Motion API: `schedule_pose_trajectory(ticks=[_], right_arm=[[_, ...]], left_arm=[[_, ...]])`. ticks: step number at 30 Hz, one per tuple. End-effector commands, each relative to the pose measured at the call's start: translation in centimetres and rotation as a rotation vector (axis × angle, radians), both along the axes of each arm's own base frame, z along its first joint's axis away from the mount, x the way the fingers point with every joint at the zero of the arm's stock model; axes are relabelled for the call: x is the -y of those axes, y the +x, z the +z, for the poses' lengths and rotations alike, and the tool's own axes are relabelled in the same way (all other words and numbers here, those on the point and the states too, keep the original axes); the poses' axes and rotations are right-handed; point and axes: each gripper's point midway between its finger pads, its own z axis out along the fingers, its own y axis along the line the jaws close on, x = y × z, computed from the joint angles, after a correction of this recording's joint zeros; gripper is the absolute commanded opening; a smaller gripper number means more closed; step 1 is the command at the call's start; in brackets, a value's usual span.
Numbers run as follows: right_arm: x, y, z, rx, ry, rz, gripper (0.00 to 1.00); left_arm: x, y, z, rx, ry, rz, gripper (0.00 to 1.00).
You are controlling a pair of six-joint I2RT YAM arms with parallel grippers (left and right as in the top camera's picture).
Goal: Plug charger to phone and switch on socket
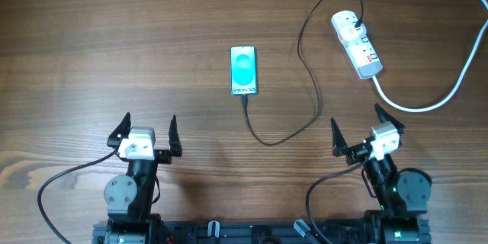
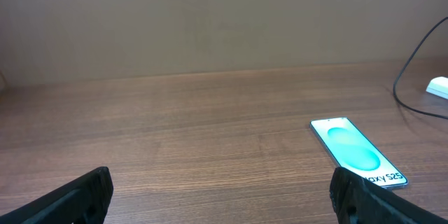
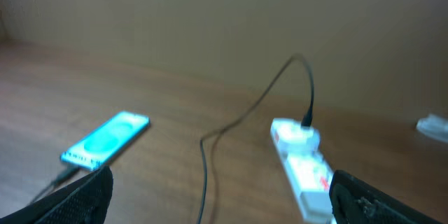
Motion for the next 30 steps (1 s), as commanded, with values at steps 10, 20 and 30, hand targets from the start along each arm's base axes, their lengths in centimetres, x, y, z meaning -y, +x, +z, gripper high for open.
schedule_pose_trajectory(ticks=[10, 20, 30], right_arm=[[0.17, 0.01, 0.12, 0.010, -0.009, -0.009, 1.00], [0.17, 0.01, 0.12, 0.010, -0.009, -0.009, 1.00], [0.17, 0.01, 0.13, 0.010, -0.009, -0.009, 1.00]], left_arm=[[-0.11, -0.03, -0.11, -0.001, 0.017, 0.007, 1.00], [-0.11, -0.03, -0.11, -0.001, 0.017, 0.007, 1.00], [-0.10, -0.03, -0.11, -0.001, 0.017, 0.007, 1.00]])
